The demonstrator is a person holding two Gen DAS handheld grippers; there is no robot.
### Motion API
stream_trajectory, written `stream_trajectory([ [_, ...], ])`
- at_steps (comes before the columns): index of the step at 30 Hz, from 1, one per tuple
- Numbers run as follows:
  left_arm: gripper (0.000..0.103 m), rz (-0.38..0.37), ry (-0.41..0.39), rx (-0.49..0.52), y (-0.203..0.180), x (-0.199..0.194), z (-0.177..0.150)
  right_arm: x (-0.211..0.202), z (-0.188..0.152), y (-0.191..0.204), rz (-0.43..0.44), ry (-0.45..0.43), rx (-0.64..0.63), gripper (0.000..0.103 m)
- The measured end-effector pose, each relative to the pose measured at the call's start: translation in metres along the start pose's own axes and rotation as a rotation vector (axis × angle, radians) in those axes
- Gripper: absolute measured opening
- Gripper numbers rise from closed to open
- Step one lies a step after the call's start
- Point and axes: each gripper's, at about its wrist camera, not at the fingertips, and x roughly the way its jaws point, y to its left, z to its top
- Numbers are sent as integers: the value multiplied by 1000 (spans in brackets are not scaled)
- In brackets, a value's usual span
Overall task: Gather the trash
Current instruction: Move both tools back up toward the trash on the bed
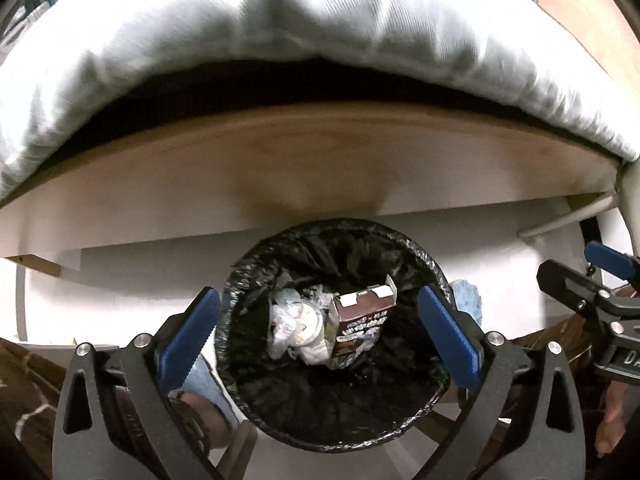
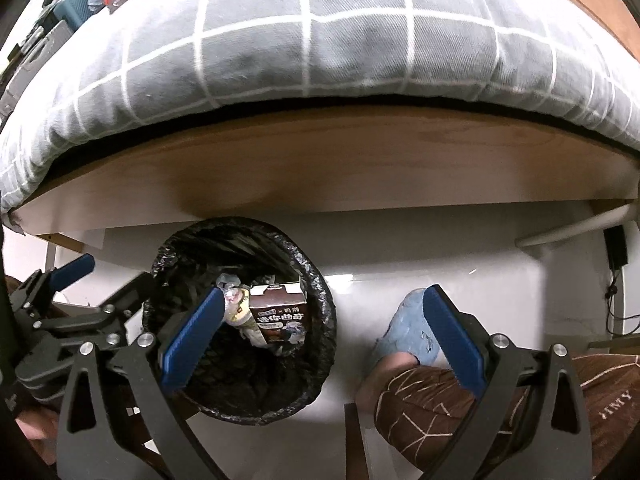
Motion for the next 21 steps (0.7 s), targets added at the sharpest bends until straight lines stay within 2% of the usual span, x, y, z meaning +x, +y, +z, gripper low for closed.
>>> stream_trajectory([
  [5, 97, -3, -14, -15, 10, -21, 5, -20, 2, 7, -5, -37, -11, 95],
  [9, 97, 16, -68, -6, 13, -44, 7, -39, 7, 12, 8, -70, -26, 95],
  [21, 97, -4, -126, -47, 37, -93, 21, -96, 23, 34, -11, -167, -103, 95],
])
